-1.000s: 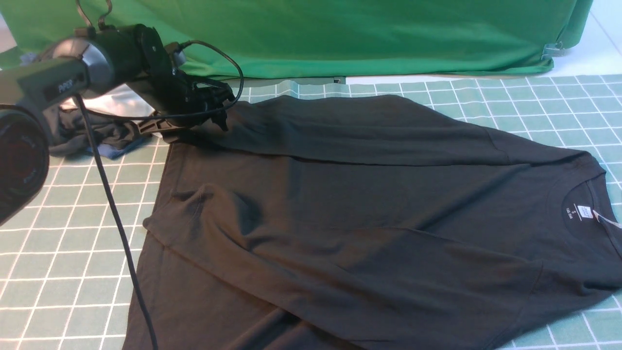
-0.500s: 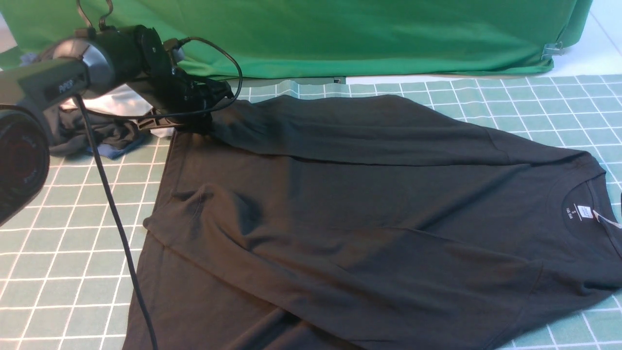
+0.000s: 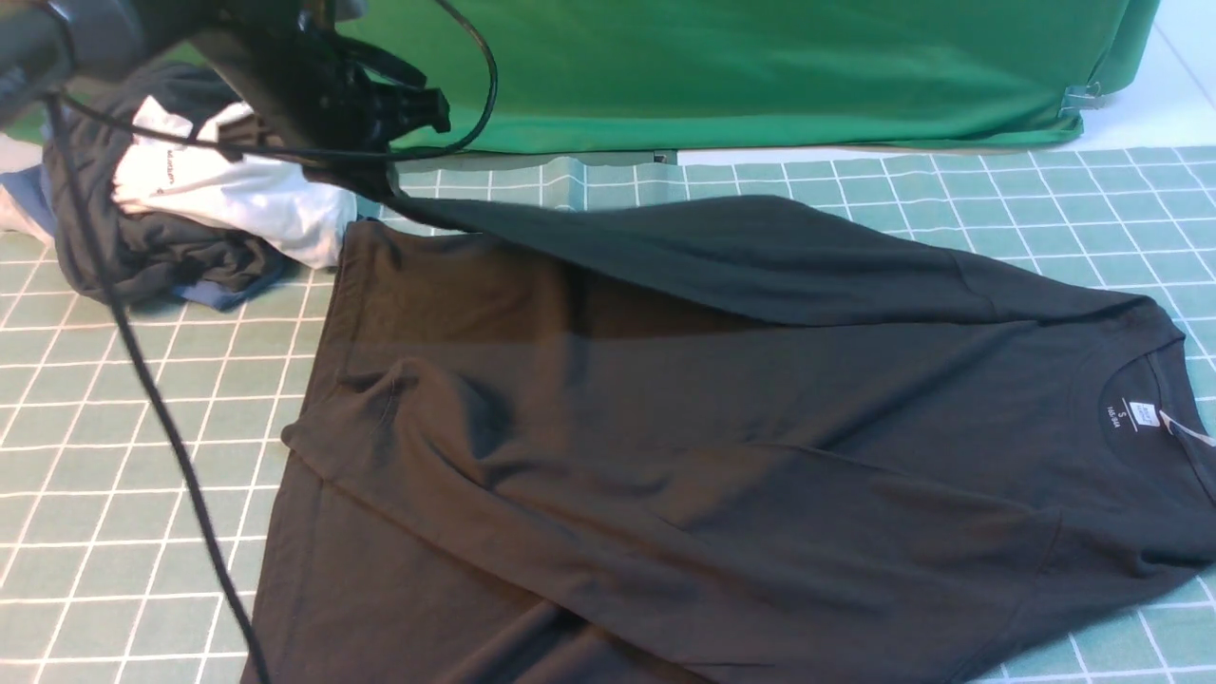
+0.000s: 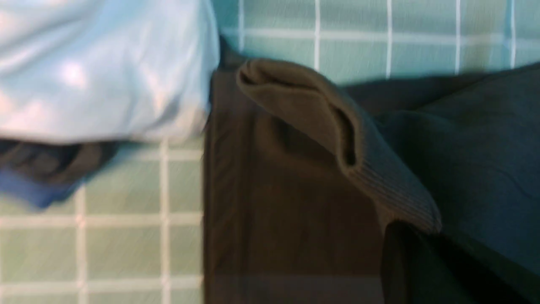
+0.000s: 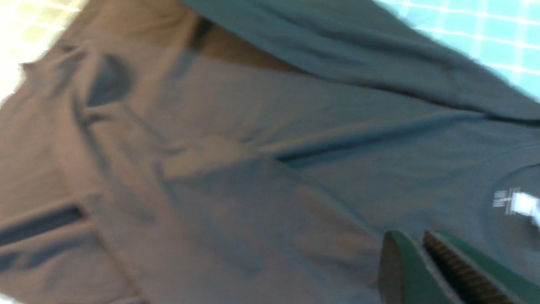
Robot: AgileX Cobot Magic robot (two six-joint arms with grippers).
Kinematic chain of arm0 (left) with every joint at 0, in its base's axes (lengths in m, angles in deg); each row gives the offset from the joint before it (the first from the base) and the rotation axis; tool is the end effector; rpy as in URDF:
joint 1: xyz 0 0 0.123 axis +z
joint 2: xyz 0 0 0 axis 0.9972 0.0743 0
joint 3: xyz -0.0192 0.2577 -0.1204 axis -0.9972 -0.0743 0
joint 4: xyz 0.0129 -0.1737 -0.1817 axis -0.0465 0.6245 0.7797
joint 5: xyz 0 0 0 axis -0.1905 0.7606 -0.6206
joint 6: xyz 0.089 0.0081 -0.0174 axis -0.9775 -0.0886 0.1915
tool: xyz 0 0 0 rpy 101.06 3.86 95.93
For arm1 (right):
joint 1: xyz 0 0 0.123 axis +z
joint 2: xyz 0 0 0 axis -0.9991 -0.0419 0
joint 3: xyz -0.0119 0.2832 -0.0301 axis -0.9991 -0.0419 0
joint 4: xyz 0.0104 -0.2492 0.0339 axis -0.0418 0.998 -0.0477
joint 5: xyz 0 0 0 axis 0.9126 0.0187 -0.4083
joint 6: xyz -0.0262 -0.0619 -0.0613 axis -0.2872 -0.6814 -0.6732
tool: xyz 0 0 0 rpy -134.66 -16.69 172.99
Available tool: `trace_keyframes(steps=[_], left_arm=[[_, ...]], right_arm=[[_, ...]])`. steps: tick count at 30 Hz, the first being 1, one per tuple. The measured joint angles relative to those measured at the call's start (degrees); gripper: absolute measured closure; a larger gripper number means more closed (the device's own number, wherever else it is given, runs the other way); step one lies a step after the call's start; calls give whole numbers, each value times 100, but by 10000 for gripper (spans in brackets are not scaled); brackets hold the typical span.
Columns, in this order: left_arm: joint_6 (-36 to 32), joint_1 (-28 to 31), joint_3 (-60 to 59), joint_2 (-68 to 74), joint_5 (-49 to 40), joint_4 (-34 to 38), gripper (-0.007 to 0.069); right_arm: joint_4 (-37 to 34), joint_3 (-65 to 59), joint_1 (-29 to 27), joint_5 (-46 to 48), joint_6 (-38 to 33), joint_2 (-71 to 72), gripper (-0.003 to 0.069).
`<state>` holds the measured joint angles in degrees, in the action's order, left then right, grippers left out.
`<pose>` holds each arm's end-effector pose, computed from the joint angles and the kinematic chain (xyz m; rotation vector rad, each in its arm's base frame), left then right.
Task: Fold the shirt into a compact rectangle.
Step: 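Fold the left side of the dark shirt inward over its body with the left gripper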
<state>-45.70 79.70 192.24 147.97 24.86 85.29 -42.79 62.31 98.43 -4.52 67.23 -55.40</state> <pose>0.4436 -0.0510 0.2718 -0.0943 2.6942 -0.1477 0.1242 0.0450 0.3523 -0.3174 2.1602 0.3713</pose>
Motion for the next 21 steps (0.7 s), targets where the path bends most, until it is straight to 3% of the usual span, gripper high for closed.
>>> trace_keyframes(steps=[9,16,21], left_arm=[[306,-139,-2384,-1623,395,-133,602],[425,-139,-4456,-2734,1317,439,602],[358,-139,-5187,-2855,1508,715,602]], right_arm=[[634,0,0,-56,263,0,589],[647,0,0,-318,270,0,589],[647,0,0,-350,272,0,589]])
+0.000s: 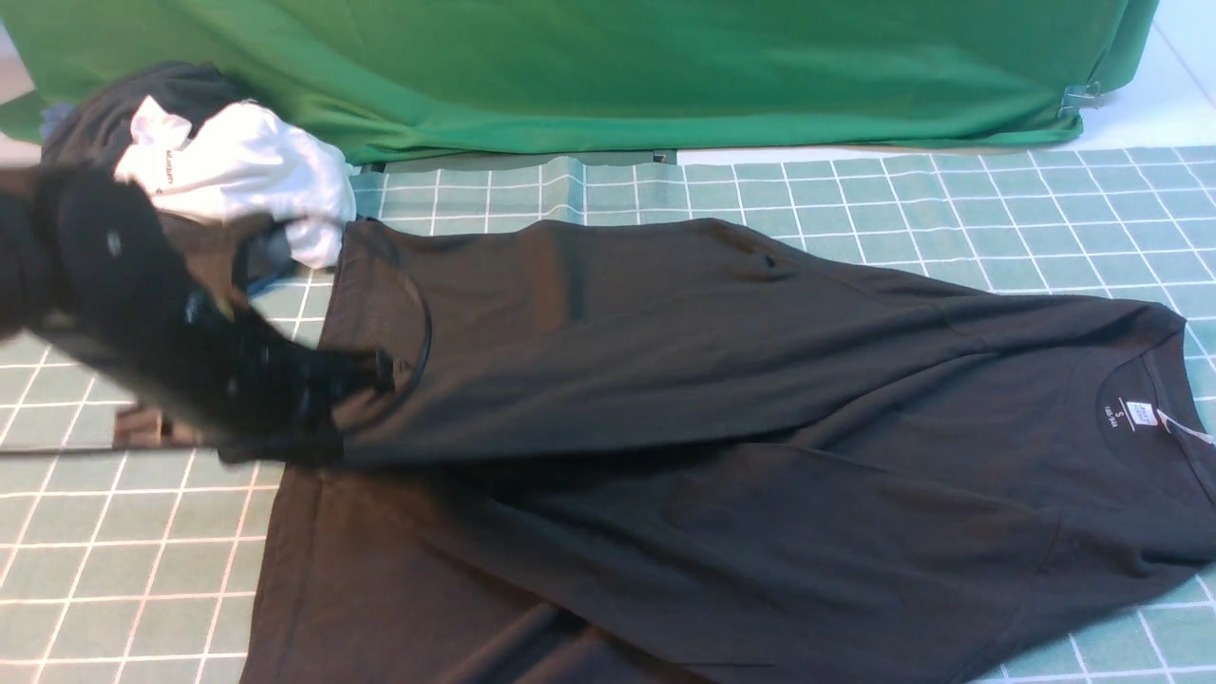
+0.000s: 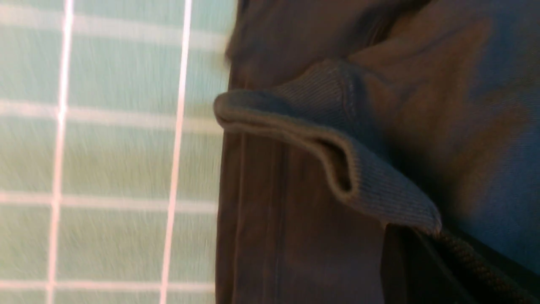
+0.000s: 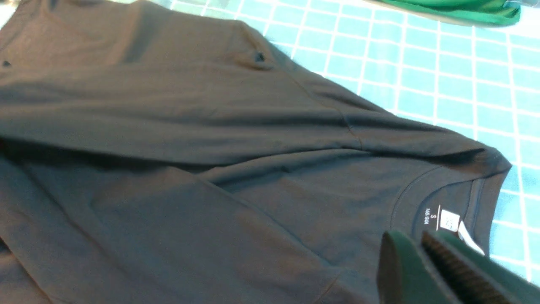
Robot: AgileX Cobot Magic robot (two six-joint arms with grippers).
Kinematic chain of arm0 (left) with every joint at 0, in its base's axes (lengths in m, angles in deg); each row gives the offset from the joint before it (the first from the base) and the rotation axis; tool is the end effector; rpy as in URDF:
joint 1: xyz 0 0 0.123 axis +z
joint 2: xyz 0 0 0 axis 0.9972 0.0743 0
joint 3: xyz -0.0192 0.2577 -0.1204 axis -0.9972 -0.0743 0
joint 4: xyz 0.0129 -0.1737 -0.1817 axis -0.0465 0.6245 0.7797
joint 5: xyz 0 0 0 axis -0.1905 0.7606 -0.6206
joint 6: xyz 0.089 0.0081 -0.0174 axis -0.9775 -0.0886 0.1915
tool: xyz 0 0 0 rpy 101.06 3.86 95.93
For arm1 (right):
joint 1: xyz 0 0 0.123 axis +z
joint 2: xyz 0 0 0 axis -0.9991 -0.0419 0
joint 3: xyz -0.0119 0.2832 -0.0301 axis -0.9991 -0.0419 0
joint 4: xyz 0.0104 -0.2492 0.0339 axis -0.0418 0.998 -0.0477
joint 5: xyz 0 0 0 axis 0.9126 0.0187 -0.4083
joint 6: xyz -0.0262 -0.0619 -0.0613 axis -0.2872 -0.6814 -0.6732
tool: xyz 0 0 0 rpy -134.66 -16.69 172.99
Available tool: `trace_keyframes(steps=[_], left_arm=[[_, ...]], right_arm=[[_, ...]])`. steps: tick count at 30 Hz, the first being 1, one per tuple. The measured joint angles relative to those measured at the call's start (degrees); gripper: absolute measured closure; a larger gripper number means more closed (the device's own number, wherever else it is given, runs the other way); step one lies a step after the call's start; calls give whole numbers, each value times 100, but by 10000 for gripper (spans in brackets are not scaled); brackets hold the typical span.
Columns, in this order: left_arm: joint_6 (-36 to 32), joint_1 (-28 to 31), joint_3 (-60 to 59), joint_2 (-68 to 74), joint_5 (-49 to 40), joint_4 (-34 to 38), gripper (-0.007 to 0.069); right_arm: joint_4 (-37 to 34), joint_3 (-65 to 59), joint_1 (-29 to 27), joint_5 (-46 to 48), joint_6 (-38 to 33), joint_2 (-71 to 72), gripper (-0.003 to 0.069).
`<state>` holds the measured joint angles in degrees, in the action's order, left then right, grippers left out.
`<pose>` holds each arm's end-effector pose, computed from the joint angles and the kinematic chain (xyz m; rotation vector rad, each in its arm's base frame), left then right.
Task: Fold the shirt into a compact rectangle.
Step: 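Fold the left side of the dark shirt inward over its body with the left gripper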
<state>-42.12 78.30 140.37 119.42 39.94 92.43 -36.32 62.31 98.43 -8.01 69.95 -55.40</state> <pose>0.2740 -0.0466 0.2139 -0.2883 2.8355 -0.2713 0.1291 0.0378 0.3548 -0.2920 2.1175 0.2604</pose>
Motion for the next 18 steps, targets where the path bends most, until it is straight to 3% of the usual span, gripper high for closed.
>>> trace_keyframes(steps=[4,9,12,13,15,18], left_arm=[[-141,0,-171,0,-59,250,598],[-250,0,-200,-19,-259,342,524],[-431,0,-200,-26,-577,342,396],[-441,0,-200,-26,-577,342,386],[-574,0,-200,-26,-965,331,263],[-585,0,-200,-31,-1389,294,175]], right_arm=[[0,0,0,-4,0,0,589],[0,0,0,-4,0,0,589],[0,0,0,9,0,0,589],[0,0,0,16,0,-9,589],[63,90,0,206,12,-162,589],[153,470,0,806,39,-599,589]])
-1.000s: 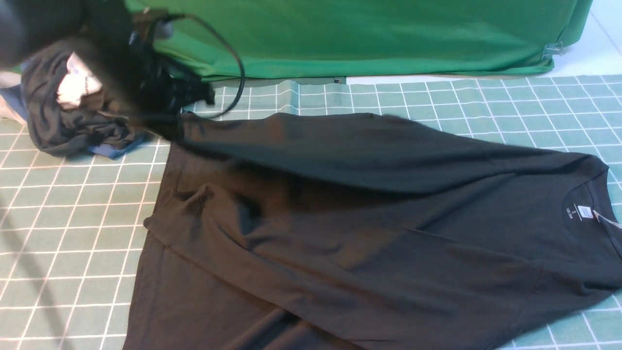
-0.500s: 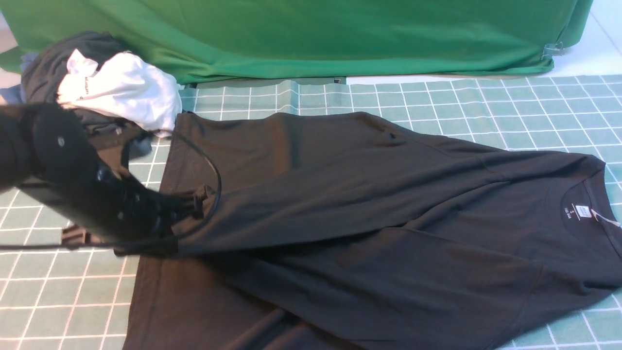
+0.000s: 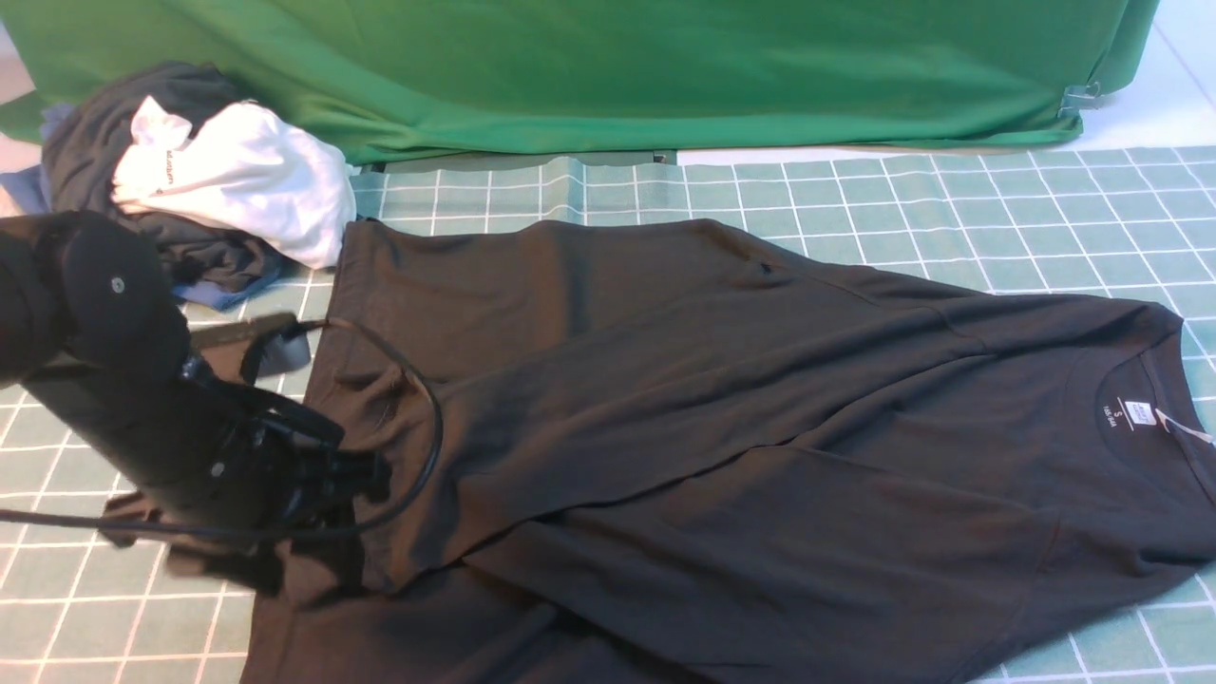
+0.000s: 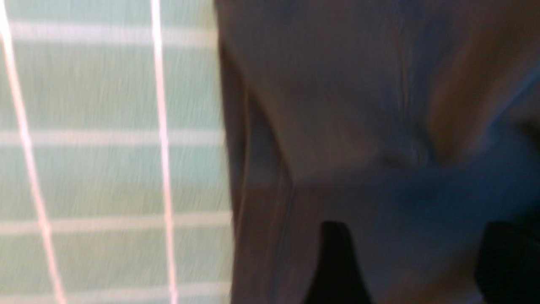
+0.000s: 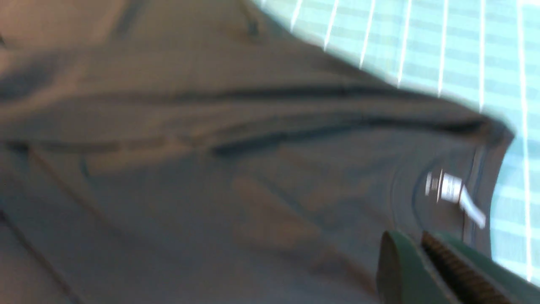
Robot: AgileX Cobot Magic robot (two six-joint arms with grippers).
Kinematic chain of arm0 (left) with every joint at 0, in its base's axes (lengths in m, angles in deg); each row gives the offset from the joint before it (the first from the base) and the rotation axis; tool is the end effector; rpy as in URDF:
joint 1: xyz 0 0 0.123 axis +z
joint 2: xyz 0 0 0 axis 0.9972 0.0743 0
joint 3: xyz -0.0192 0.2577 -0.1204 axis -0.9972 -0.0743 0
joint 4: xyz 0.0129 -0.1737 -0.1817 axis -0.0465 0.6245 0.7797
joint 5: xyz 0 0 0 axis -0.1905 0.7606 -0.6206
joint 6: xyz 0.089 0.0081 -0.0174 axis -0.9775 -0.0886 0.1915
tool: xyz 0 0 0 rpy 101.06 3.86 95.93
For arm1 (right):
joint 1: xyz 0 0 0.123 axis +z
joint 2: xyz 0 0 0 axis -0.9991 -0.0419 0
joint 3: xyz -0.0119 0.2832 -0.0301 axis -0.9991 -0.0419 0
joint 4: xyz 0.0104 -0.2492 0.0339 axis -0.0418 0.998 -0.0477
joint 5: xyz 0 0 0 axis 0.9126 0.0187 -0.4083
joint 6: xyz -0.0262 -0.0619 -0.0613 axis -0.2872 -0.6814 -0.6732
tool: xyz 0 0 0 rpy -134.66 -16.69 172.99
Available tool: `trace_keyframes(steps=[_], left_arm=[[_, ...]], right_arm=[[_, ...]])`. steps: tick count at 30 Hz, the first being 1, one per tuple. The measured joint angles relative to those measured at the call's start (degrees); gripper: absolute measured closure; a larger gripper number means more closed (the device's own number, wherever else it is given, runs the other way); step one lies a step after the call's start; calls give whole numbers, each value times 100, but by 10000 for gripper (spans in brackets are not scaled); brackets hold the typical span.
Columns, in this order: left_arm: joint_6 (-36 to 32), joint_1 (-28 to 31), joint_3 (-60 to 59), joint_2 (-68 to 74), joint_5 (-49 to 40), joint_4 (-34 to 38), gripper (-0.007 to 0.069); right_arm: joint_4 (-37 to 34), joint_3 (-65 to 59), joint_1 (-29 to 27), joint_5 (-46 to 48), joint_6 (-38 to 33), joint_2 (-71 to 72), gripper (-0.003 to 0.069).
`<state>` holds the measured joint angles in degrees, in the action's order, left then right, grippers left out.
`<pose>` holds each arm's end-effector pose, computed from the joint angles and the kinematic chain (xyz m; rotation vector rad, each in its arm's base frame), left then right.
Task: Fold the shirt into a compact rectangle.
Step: 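Fold the left side of the dark shirt inward over its body with the left gripper, then grasp the near edge of the shirt at its hem and shoulder corners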
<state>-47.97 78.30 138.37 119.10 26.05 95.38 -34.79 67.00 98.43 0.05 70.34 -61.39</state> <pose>0.2449 -0.0492 0.2040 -0.1748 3.1093 -0.3028 0.1448 0.0408 0.3555 -0.3343 2.2775 0.2426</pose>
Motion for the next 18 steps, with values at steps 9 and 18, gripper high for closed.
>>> trace_keyframes(steps=[9,18], left_arm=[[323,-127,-859,-794,-408,-173,186],[829,-872,-1733,-1130,-373,-825,216]], right_arm=[[-132,799,0,1323,-101,-1503,589],[-992,518,0,1280,-842,-1741,582]])
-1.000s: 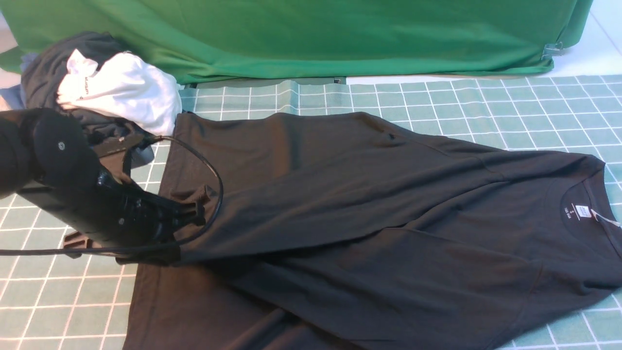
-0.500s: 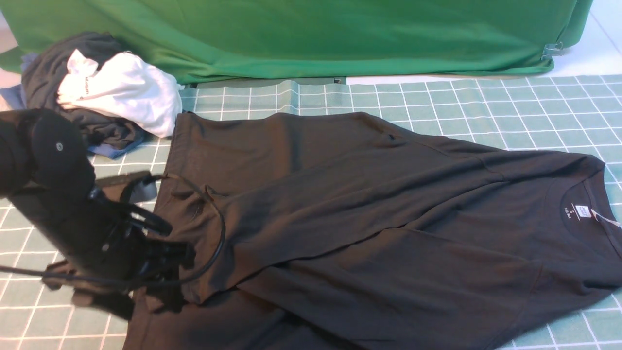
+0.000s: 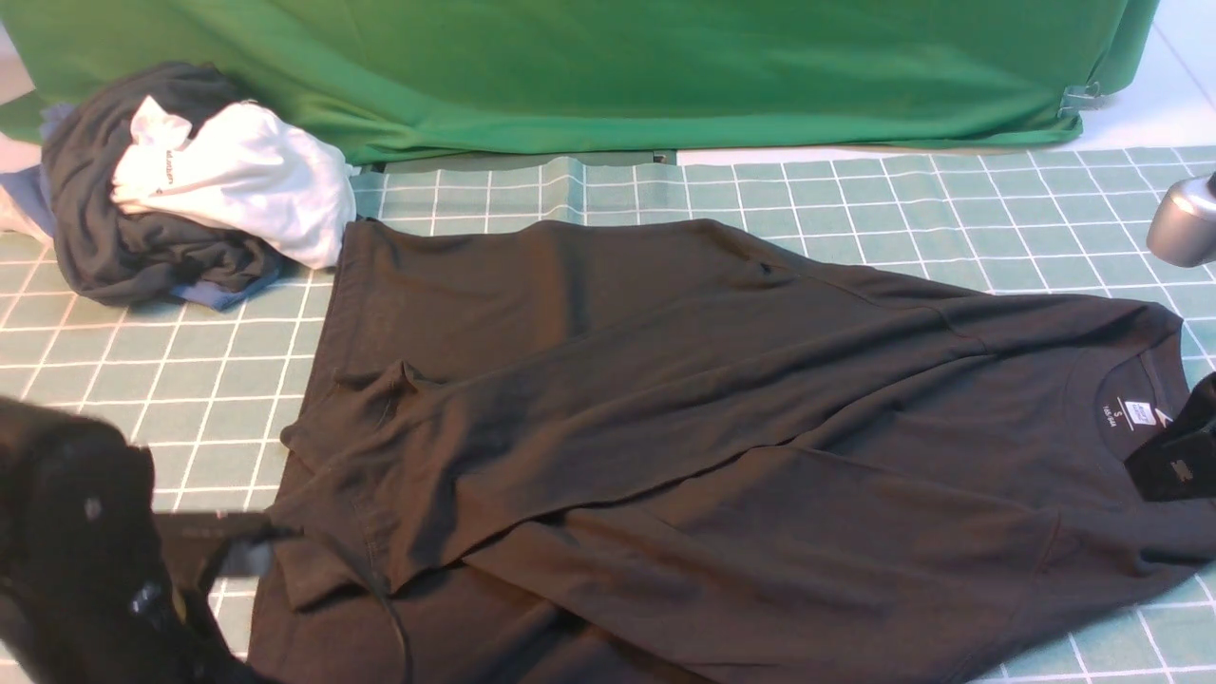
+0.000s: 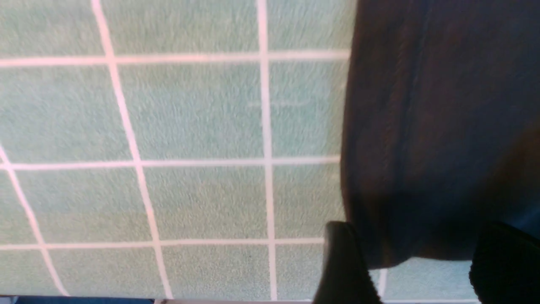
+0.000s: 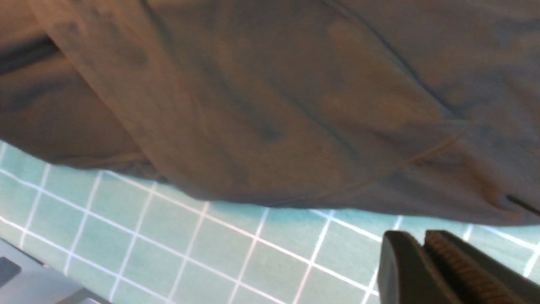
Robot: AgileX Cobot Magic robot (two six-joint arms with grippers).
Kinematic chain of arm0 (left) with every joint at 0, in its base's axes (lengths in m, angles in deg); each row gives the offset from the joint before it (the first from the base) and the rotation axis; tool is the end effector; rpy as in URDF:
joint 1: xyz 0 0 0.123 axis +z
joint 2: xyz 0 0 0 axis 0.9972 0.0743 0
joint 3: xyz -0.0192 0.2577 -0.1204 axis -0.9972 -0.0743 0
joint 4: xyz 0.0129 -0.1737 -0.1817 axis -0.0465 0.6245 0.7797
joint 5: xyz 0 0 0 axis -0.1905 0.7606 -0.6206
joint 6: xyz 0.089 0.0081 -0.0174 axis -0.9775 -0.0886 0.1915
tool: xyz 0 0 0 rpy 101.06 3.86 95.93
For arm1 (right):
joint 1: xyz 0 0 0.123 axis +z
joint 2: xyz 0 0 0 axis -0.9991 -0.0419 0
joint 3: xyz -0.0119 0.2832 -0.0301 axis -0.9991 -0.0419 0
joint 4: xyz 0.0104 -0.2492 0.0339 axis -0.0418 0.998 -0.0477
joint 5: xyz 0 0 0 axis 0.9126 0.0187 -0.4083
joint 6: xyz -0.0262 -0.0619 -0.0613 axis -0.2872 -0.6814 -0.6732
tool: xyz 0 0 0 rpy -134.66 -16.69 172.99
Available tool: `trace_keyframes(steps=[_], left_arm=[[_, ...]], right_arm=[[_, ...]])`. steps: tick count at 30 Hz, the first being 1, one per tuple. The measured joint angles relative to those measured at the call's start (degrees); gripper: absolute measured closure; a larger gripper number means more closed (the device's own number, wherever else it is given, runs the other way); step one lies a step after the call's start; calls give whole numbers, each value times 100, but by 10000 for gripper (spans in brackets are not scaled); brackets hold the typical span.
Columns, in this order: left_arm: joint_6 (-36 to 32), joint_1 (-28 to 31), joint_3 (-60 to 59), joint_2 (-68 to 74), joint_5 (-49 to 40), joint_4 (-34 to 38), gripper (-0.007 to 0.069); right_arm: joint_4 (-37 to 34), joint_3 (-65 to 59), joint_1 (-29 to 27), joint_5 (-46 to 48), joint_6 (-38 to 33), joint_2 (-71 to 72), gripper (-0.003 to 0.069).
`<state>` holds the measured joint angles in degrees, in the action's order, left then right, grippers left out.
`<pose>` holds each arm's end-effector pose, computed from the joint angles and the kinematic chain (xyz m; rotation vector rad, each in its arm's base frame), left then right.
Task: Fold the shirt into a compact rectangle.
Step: 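Grasp the near edge of the shirt at its hem and shoulder corners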
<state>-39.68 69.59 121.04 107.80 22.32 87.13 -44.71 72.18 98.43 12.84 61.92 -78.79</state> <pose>0.1552 -0.0518 0.1789 0.0414 -2.9938 0.0463 0.1935 0.0660 0.3214 -0.5294 2.6413 0.4490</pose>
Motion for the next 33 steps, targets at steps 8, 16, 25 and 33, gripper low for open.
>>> trace_keyframes(steps=[8,16,25,33], left_arm=[[252,-42,-196,54,432,-127,139],[386,-42,-196,716,528,-167,146],[4,-42,-71,1047,516,134,487],[-124,-42,-71,243,145,-284,616]], right_arm=[[-64,-11,0,-126,-71,0,576],[-76,-11,0,-161,-138,0,571],[-83,-11,0,509,-733,0,561],[-89,-136,785,479,-1007,0,557]])
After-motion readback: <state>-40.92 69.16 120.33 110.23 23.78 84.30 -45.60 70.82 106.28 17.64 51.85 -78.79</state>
